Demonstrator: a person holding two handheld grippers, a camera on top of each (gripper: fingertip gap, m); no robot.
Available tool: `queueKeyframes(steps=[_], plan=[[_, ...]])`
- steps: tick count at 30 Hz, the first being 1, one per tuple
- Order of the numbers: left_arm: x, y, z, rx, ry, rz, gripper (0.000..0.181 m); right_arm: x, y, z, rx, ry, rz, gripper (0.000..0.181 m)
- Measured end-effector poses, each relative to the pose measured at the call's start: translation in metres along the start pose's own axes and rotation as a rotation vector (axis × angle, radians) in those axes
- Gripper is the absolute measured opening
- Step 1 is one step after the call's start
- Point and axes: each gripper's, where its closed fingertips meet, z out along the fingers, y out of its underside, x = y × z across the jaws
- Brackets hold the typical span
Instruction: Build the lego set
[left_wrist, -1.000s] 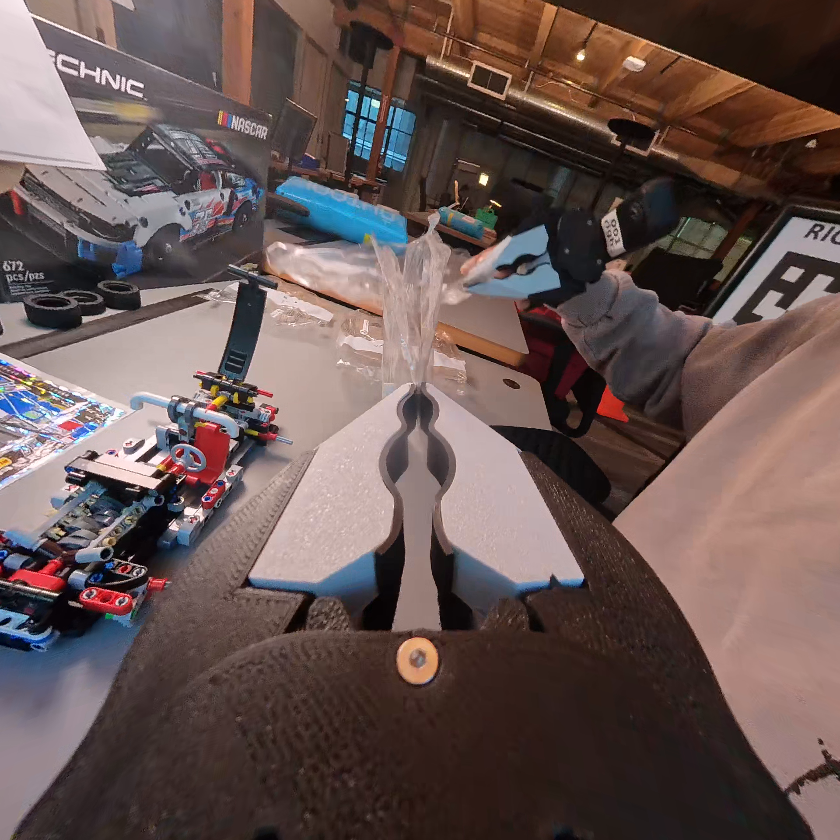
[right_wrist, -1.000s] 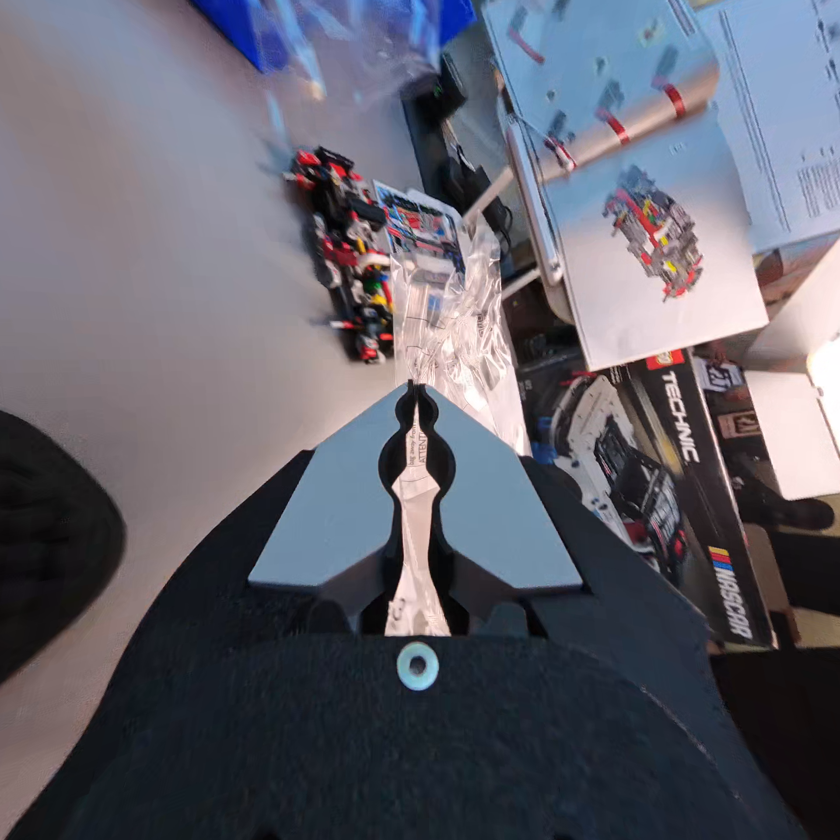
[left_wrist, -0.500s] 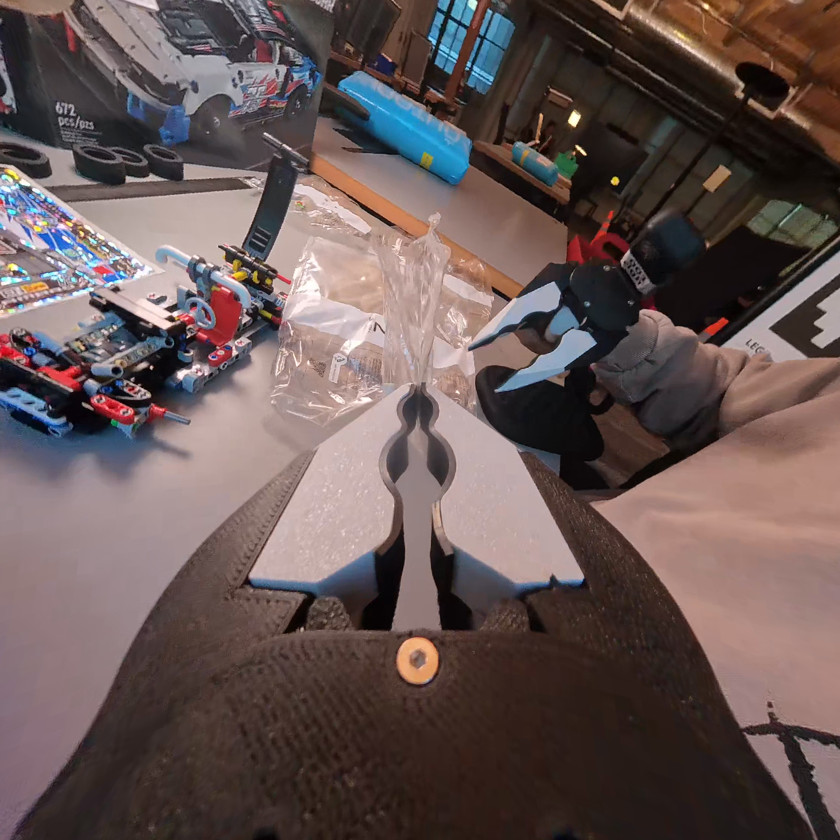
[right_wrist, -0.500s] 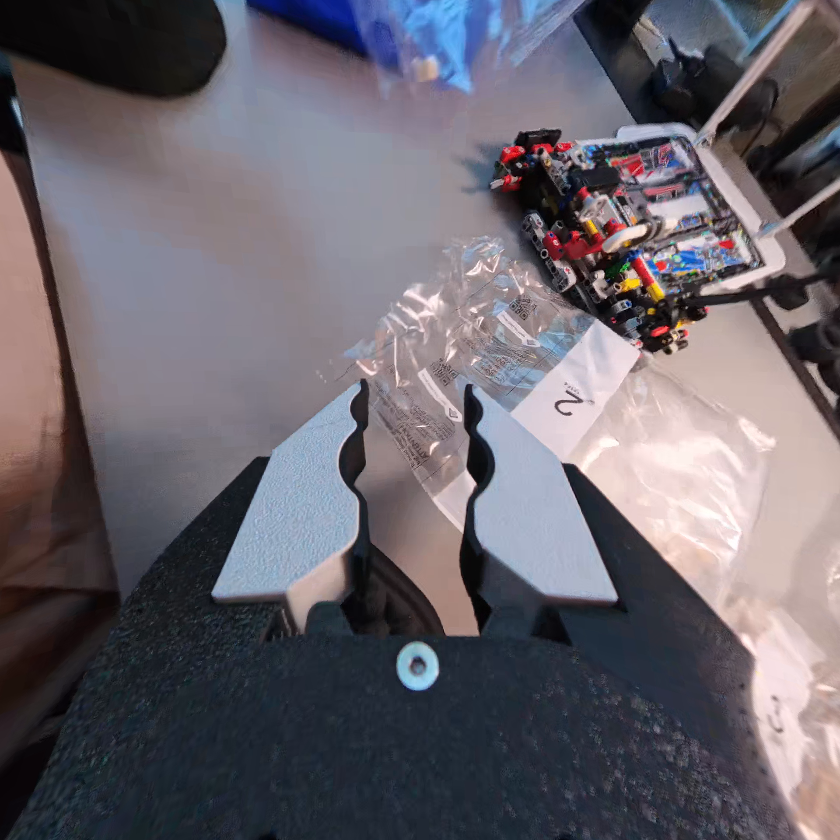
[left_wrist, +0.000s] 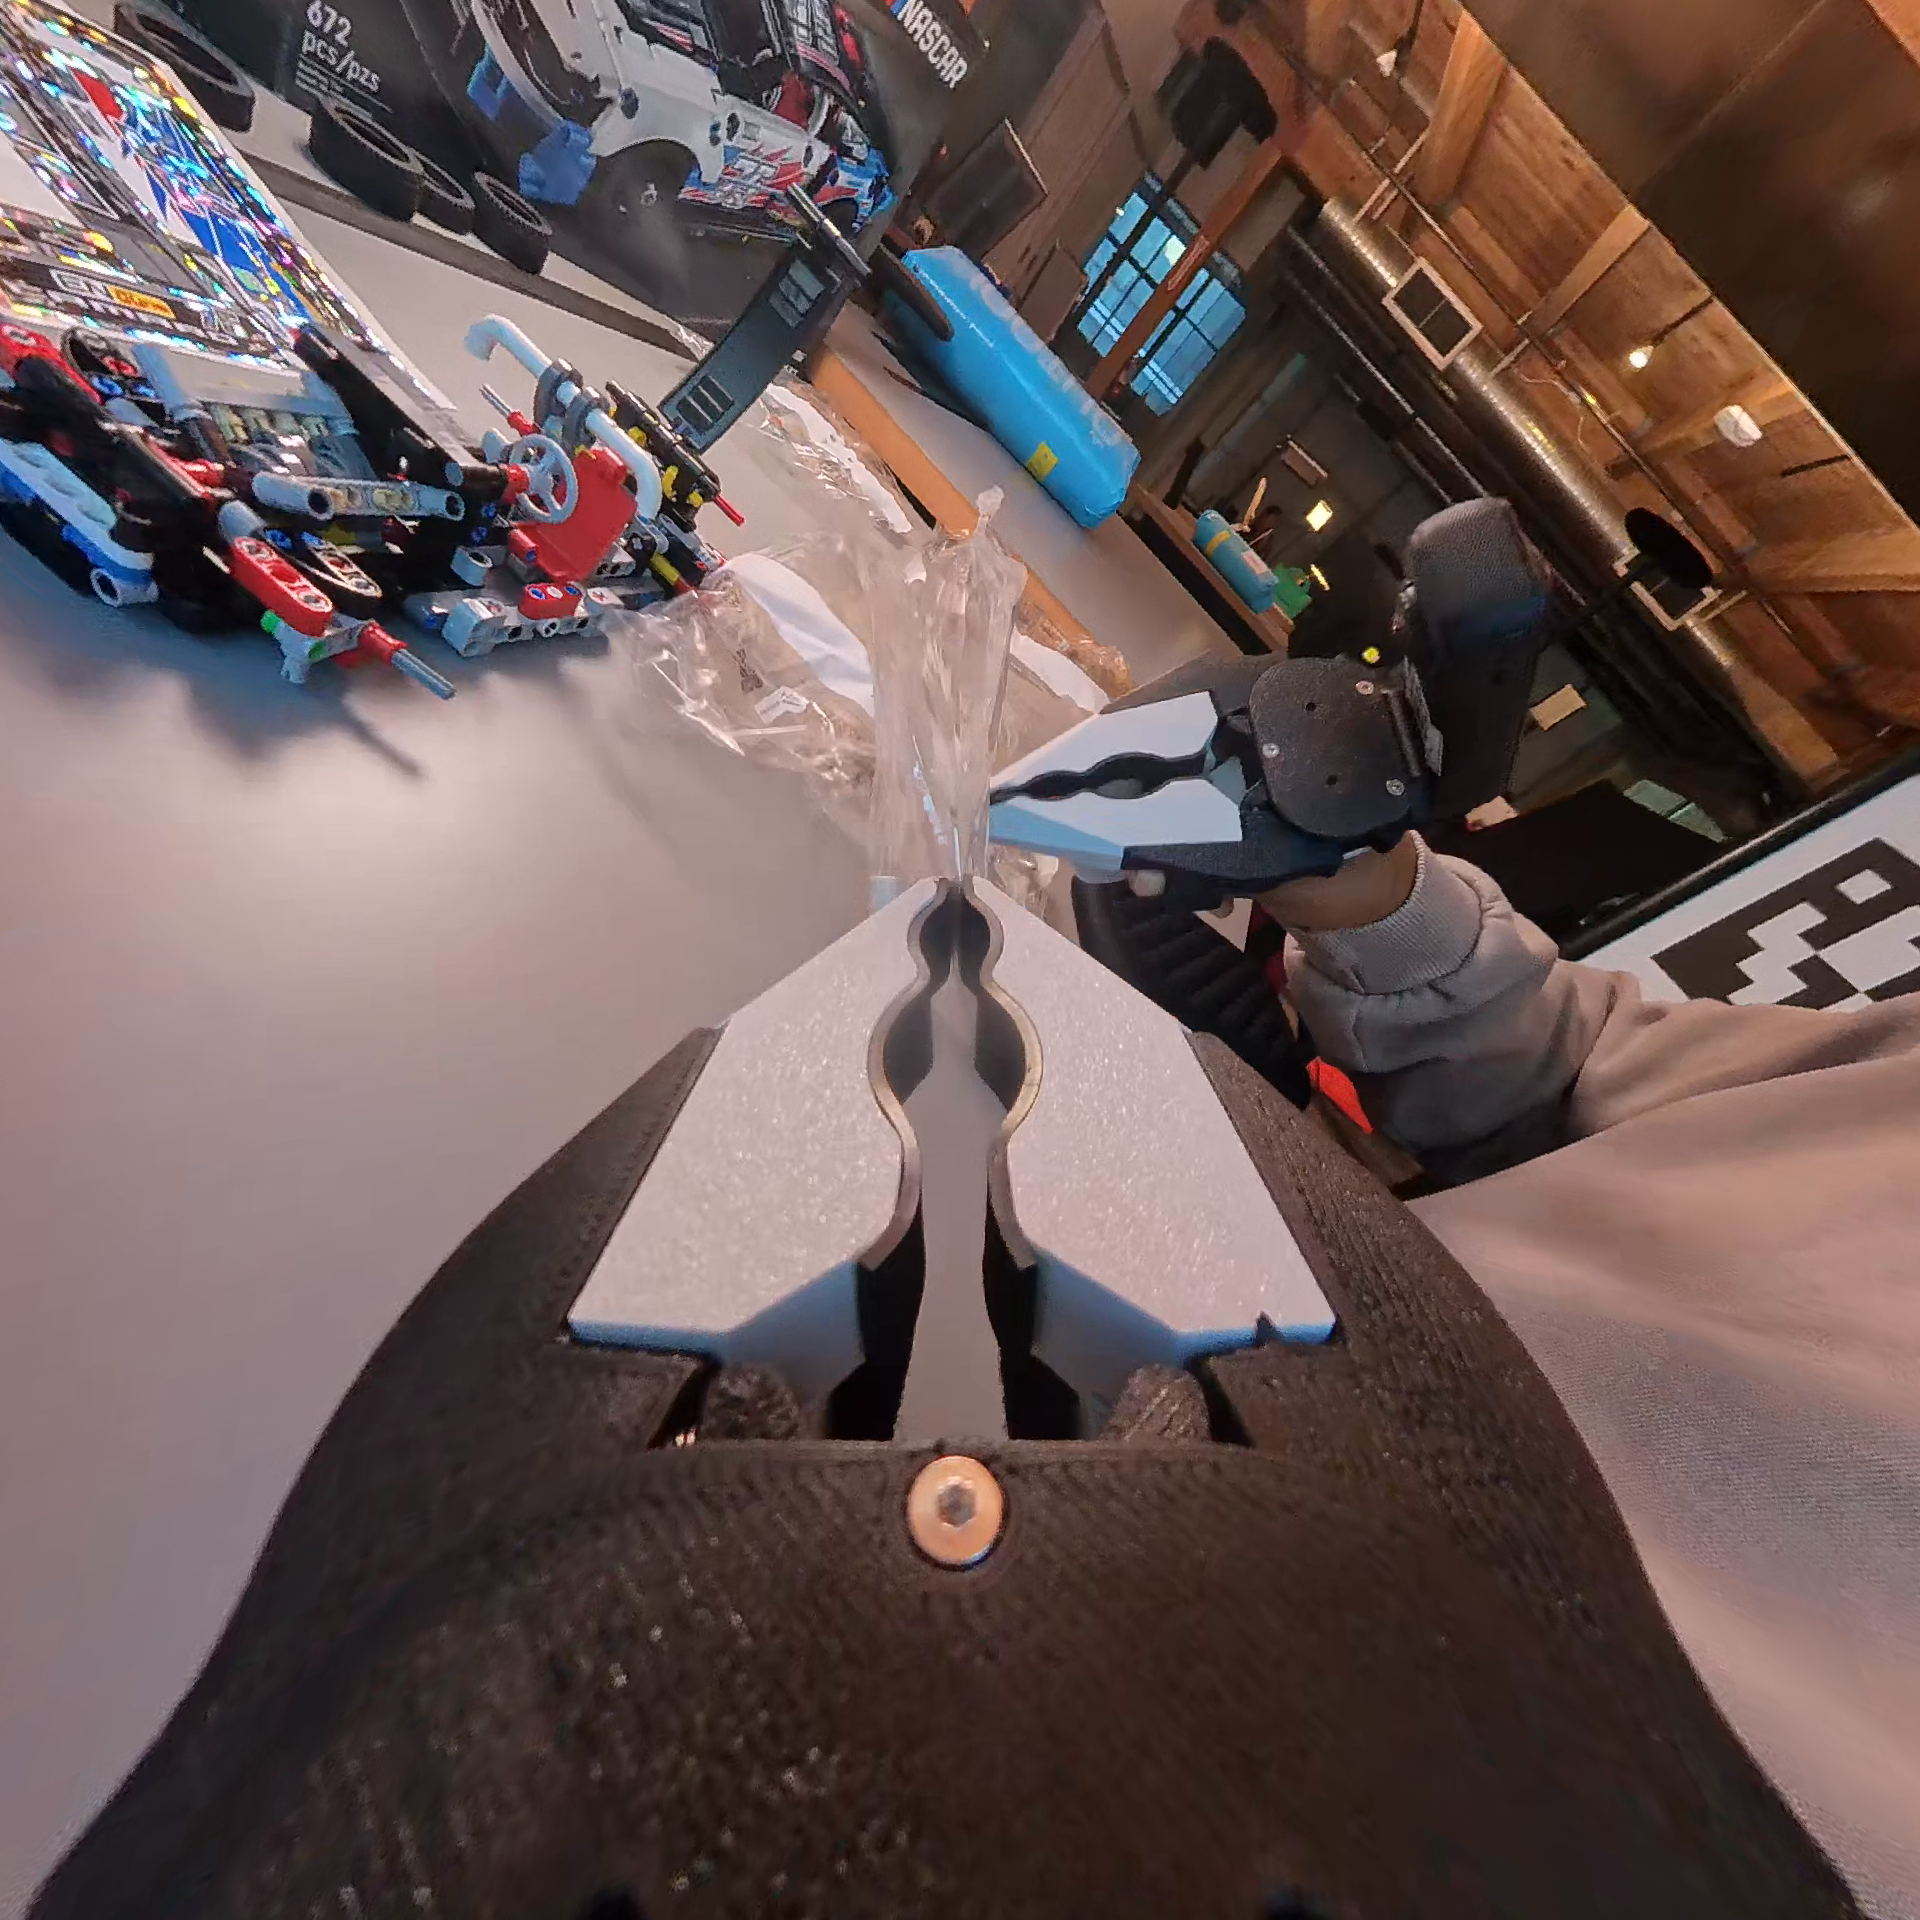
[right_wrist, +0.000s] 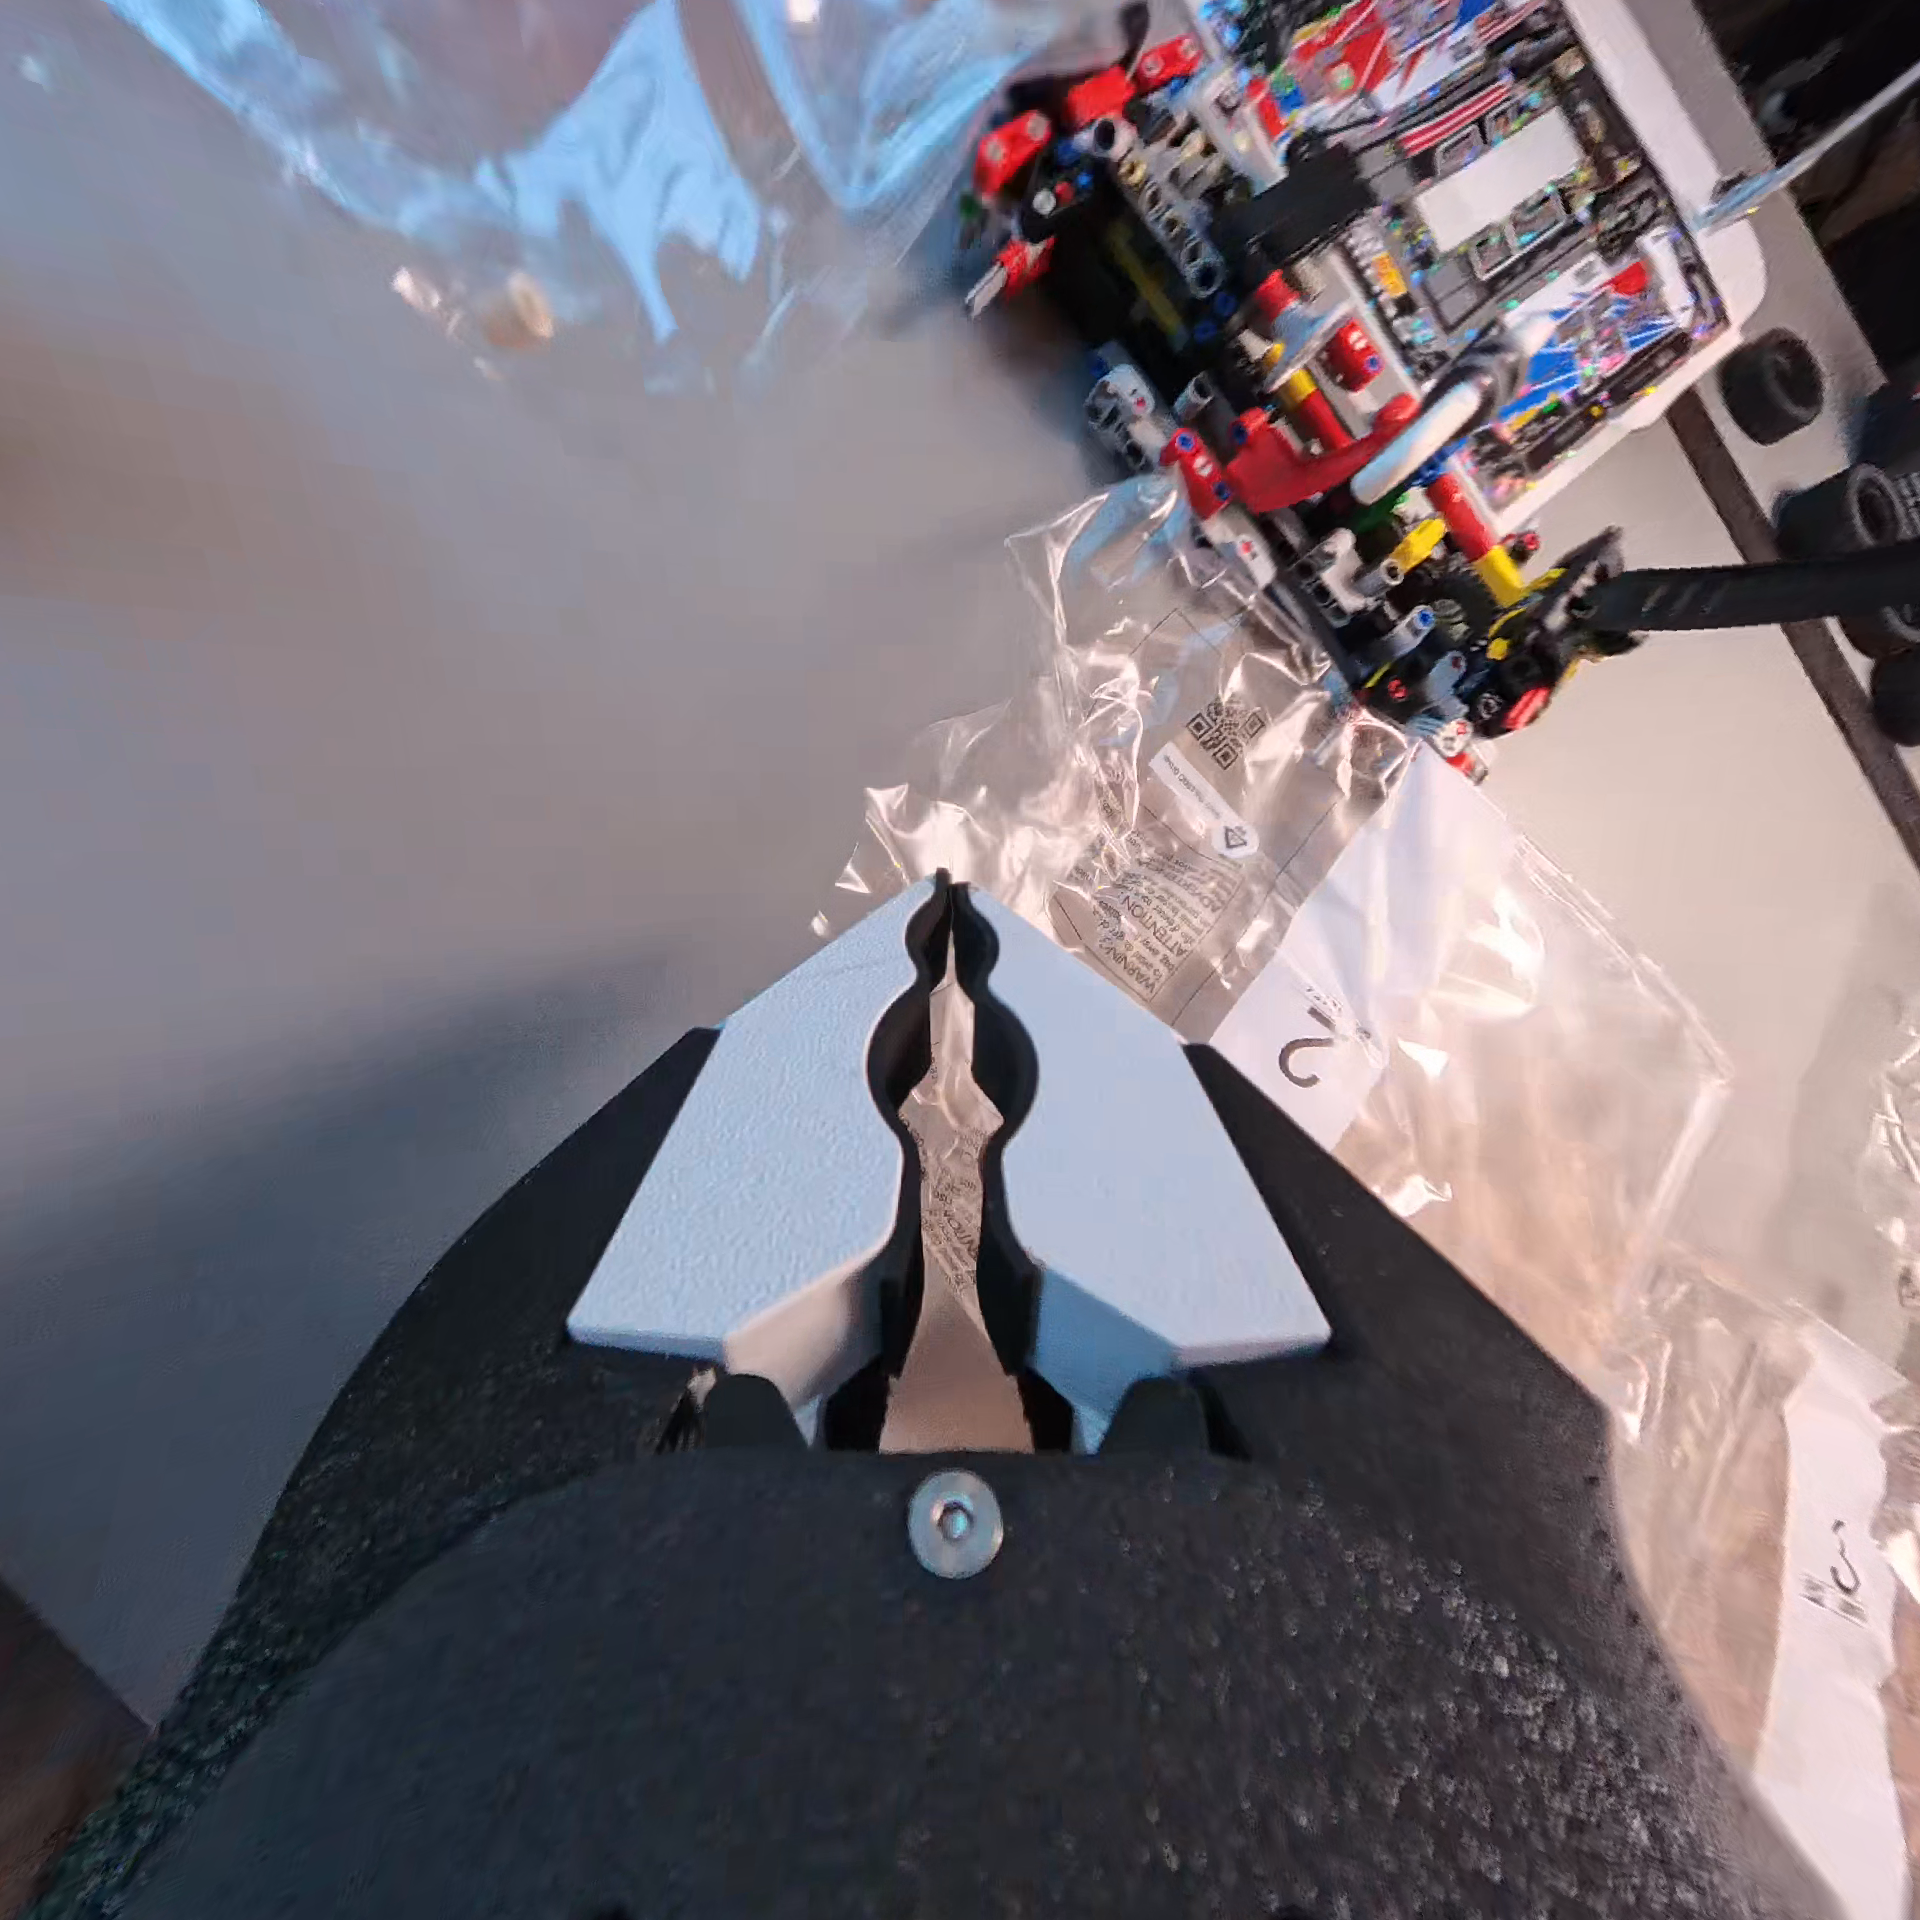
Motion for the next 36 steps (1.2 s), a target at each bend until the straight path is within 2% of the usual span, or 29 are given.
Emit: queueKeyframes(steps=[2, 8, 12, 17, 21, 29, 33, 36], plan=[[0.001, 0.004, 0.003, -0.001, 0.023, -0.060, 0.000, 0.008, -0.012, -0.009, 0.086, 0.004, 0.063, 0.000], [0.010, 0.016, 0.026, -0.029, 0.131, -0.309, 0.000, 0.014, -0.038, -0.025, 0.296, 0.100, 0.088, 0.000], [0.003, 0.024, 0.032, -0.065, 0.137, -0.435, 0.000, 0.005, -0.051, -0.033, 0.417, 0.132, -0.040, 0.000], [-0.006, 0.027, 0.031, -0.084, 0.109, -0.523, 0.000, -0.004, -0.057, -0.039, 0.497, 0.201, -0.218, 0.000], [-0.009, 0.030, 0.021, -0.098, 0.082, -0.539, 0.000, 0.010, -0.054, -0.040, 0.508, 0.169, -0.134, 0.000], [-0.001, 0.002, 0.011, -0.038, 0.117, -0.513, 0.000, -0.009, -0.048, -0.023, 0.489, 0.171, -0.287, 0.000], [0.015, -0.029, 0.003, 0.130, 0.304, -0.527, 0.000, -0.007, -0.043, -0.012, 0.483, 0.079, -0.131, 0.000], [0.028, -0.041, 0.001, 0.246, 0.481, -0.562, 0.000, -0.008, -0.047, -0.014, 0.519, 0.012, -0.036, 0.000]])
